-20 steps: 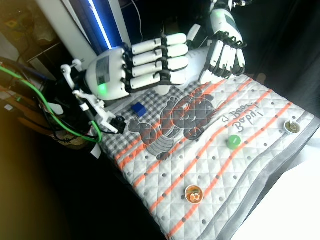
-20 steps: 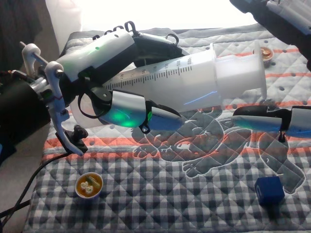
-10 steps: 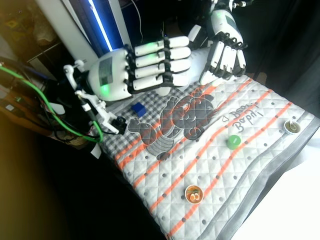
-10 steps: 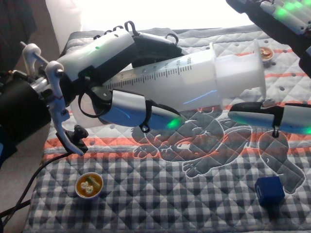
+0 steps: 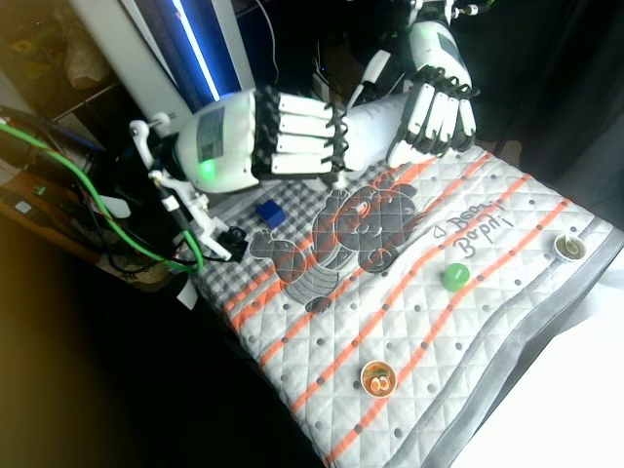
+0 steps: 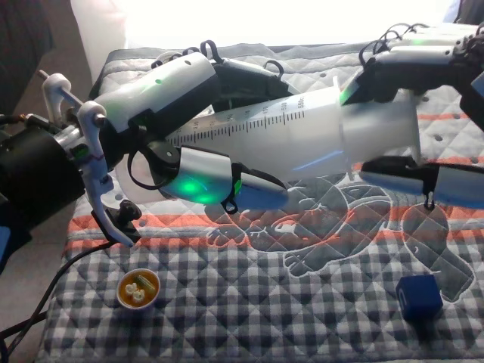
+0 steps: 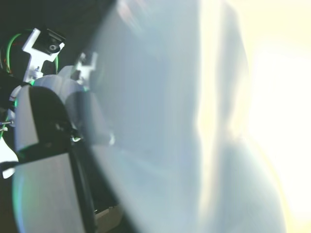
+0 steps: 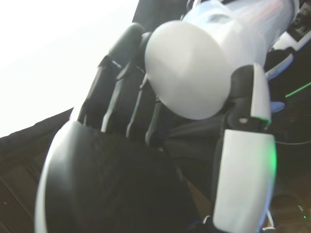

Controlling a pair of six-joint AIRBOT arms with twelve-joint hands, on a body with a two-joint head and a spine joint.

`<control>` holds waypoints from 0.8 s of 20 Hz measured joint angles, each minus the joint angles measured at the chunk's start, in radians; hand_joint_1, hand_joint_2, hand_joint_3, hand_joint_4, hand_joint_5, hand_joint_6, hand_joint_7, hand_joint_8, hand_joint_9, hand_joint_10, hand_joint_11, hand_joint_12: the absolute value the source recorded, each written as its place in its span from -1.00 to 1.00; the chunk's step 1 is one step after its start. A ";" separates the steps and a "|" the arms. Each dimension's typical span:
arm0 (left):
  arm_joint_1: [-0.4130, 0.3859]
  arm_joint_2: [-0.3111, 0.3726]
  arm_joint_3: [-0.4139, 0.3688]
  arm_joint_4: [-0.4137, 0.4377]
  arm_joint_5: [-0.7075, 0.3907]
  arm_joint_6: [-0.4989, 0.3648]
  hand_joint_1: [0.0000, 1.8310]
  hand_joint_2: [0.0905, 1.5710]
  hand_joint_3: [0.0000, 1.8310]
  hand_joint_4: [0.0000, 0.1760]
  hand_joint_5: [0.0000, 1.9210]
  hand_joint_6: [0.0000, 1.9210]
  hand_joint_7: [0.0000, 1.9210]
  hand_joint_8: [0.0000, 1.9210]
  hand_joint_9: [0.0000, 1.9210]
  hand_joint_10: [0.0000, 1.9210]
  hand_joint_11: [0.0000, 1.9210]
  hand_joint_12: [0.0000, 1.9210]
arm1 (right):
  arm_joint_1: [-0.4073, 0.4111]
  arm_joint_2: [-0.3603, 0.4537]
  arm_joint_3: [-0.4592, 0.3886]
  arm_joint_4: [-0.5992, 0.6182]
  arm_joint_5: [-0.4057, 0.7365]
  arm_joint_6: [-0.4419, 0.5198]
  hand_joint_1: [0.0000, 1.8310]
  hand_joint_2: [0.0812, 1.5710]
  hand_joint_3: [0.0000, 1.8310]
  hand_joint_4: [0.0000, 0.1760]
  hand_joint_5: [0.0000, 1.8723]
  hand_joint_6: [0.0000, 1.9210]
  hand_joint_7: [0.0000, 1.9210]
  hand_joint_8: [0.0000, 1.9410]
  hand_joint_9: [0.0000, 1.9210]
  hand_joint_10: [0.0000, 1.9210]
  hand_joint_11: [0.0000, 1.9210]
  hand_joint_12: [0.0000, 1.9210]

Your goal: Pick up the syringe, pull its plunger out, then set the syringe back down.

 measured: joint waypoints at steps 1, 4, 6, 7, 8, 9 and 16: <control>0.001 0.000 0.000 -0.002 0.003 0.000 0.33 0.49 -1.00 -1.00 0.02 0.10 -0.30 0.44 -0.57 0.35 -0.97 1.00 | 0.000 0.001 -0.001 0.000 -0.001 0.000 0.49 0.48 -1.00 -1.00 -0.14 0.18 -0.11 0.29 -0.19 0.56 -0.20 0.85; 0.010 0.002 -0.002 -0.006 0.016 -0.003 0.31 0.52 -1.00 -1.00 -0.04 0.19 -0.34 0.52 -0.59 0.39 -0.92 1.00 | -0.001 0.010 -0.014 0.000 0.001 -0.002 0.49 0.47 -1.00 -1.00 -0.12 0.16 -0.10 0.27 -0.17 0.53 -0.19 0.81; 0.010 0.012 -0.009 -0.006 0.023 -0.006 0.31 0.54 -1.00 -1.00 -0.06 0.24 -0.36 0.53 -0.66 0.44 -0.99 1.00 | -0.013 0.031 -0.028 -0.005 0.021 -0.010 0.49 0.45 -1.00 -1.00 -0.10 0.15 -0.07 0.20 -0.12 0.46 -0.17 0.75; 0.013 0.020 -0.015 -0.008 0.026 -0.008 0.30 0.54 -1.00 -1.00 -0.06 0.24 -0.37 0.56 -0.69 0.46 -1.00 1.00 | -0.014 0.042 -0.035 -0.009 0.026 -0.016 0.50 0.44 -1.00 -1.00 -0.09 0.16 -0.05 0.18 -0.13 0.43 -0.21 0.72; 0.018 0.022 -0.017 -0.008 0.038 -0.009 0.30 0.54 -1.00 -1.00 -0.06 0.22 -0.37 0.57 -0.70 0.53 -0.96 1.00 | -0.020 0.056 -0.043 -0.012 0.035 -0.026 0.60 0.42 -1.00 -1.00 -0.09 0.12 -0.06 0.17 -0.09 0.29 -0.22 0.69; 0.021 0.024 -0.019 -0.010 0.046 -0.011 0.30 0.55 -1.00 -1.00 -0.06 0.22 -0.39 0.59 -0.71 0.58 -0.92 1.00 | -0.030 0.068 -0.048 -0.016 0.046 -0.032 0.62 0.41 -1.00 -1.00 -0.07 0.15 -0.05 0.14 -0.08 0.21 -0.22 0.65; 0.049 0.053 -0.039 -0.024 0.066 -0.021 0.29 0.57 -1.00 -1.00 -0.08 0.28 -0.41 0.59 -0.80 0.60 -1.00 1.00 | -0.095 0.150 -0.079 -0.013 0.100 -0.043 0.63 0.41 -1.00 -1.00 -0.05 0.20 -0.12 0.16 -0.12 0.21 -0.18 0.61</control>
